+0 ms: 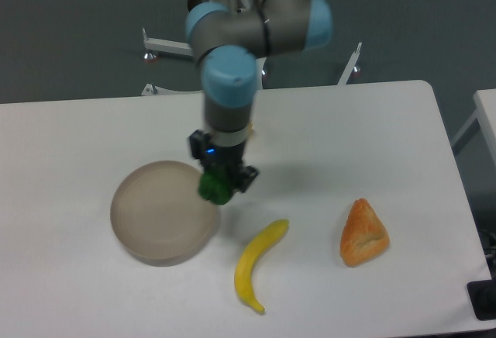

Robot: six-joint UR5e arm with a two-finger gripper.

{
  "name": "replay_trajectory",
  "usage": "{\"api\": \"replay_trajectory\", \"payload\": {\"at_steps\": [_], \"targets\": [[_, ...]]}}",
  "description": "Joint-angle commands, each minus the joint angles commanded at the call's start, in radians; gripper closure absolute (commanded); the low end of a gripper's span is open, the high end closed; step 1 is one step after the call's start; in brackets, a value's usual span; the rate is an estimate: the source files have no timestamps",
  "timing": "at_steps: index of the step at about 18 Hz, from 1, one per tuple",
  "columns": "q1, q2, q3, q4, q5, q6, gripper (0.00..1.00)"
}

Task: Pick up the green pepper from the plate
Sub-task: 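Lift the green pepper off the plate and carry it upward, then hold the green pepper raised above the table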

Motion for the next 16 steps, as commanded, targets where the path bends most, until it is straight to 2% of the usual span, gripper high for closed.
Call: {"api": "replay_trajectory", "payload": {"at_steps": [4, 6, 8, 12, 16], "targets": [[0.049, -0.012, 0.022, -0.005, 0.034, 0.110, 0.71], [0.072, -0.023, 0.022, 0.004, 0.061, 0.153, 0.75], [0.080, -0.035, 0.023, 0.004, 0.072, 0.230, 0.75], [0.160, -0.035, 0.022, -0.003, 0.078, 0.432, 0.75], [0.161, -0.040, 0.022, 0.003, 0.083, 0.488, 0.73]]}}
